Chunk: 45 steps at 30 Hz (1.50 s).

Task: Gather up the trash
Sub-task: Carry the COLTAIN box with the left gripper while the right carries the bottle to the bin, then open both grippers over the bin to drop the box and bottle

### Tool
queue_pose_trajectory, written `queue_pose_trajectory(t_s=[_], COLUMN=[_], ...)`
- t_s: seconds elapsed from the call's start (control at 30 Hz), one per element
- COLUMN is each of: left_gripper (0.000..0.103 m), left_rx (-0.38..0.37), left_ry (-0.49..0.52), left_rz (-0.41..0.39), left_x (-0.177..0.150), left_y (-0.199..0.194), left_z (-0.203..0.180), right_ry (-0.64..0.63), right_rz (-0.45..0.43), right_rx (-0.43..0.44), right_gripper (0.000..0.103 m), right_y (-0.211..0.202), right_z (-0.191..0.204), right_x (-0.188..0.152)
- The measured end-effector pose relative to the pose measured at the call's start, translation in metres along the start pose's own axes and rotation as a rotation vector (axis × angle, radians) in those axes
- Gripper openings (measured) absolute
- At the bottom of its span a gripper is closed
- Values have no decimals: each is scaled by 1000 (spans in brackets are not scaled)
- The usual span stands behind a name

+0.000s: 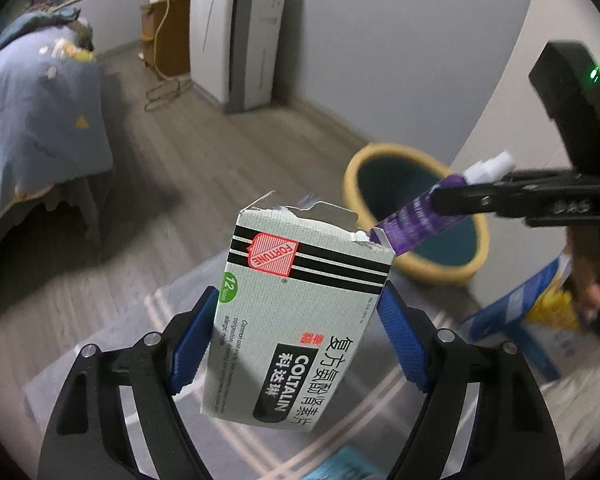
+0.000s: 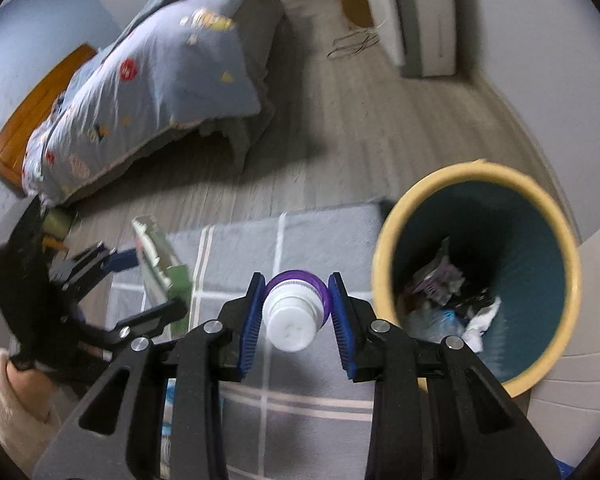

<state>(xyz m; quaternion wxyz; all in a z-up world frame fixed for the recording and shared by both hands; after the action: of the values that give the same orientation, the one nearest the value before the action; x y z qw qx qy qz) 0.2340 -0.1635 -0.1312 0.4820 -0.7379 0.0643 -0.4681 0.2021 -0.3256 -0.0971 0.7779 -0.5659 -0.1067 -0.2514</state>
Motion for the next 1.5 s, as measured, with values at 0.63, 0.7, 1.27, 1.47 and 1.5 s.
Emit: queue_pose_trajectory(t_s=[0.63,0.7,1.27,1.47,1.5], left_gripper=[80,80,80,80,80], left_rx=[-64,-66,-104,-96,-94], left_ry=[-134,-133,-224,-244,-250], left_rz=[-66,-71,-50,-47,-46], left_x=[84,86,100,100,98], left_y=[50,58,117,119,118], left_z=[-92,-98,-120,-114,-112], right_ry=[369,370,443,437,434], right_rz=[-55,-47,53,42,37], right_rx=[-153,-166,-171,-163,-160], right_gripper=[32,32,32,32,32], right_y=[-35,-32,-4,-6,-7], right_z=[-171,-177,-217,-218,-216], right_x=[-5,-7,-35,-36,-35])
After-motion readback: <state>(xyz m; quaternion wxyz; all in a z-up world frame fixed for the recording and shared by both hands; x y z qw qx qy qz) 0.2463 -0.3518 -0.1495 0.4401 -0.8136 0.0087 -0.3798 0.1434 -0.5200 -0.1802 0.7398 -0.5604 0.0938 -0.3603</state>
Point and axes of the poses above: each gripper's, at about its wrist camera, not at the fingertips, and y roughly the way its jaws point, z to its left, x to its top, the point moved 4 cm from there along y, roughly the way its jaws point, and after that the axes turned 5 degrees about y, right-handed, at the moved point
